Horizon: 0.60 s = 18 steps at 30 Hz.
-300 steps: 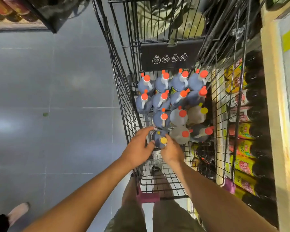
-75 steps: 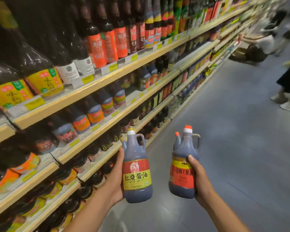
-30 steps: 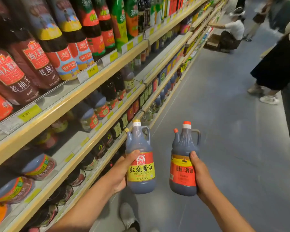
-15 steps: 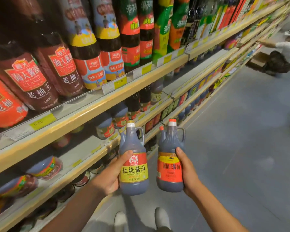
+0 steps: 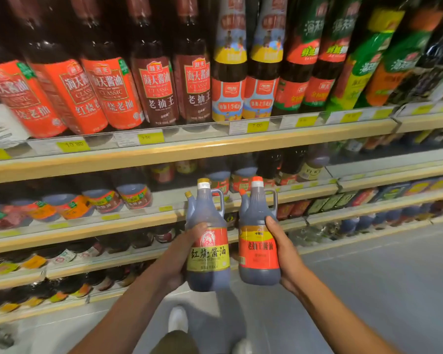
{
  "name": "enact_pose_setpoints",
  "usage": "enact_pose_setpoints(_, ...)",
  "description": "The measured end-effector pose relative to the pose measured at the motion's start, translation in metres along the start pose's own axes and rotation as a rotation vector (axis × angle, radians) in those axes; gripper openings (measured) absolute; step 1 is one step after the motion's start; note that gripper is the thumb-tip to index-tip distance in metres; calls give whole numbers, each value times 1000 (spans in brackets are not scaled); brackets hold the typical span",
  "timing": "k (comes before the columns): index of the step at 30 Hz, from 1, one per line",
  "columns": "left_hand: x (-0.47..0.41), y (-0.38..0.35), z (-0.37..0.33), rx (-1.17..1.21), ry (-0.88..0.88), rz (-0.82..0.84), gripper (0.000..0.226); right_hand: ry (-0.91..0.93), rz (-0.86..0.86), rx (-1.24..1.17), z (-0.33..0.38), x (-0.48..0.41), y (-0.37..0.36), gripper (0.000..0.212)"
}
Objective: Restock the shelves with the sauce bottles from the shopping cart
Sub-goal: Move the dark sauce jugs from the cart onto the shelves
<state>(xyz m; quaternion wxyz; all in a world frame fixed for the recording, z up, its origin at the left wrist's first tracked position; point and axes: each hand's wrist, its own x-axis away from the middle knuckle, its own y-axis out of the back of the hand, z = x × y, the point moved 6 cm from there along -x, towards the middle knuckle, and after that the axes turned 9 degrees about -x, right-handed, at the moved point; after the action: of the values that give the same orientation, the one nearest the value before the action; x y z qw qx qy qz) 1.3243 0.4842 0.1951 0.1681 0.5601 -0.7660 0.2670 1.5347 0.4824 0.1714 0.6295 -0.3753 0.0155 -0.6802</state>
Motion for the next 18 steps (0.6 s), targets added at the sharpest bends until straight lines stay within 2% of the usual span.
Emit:
enact_pose_setpoints(4,19,6,6,23,-19,-86,61,-147,114,-29,-7,-5,-9,65)
enact_pose_setpoints(5,23,9,8,37,-23,-111,57,-165,144,-13,-9,-5,-12,69)
enact_pose_setpoints(8,33,16,15,78,-42,-163,56,-186,209,67,-15,-9,-20,98)
enact_pose_setpoints(10,38,21,18,94,-59,-188,53,-208,244,94,-22,-12,-27,104)
enact_pose_setpoints(18,57,42,26,159,-109,-270,47,-210,328,178,-35,-23,-47,80)
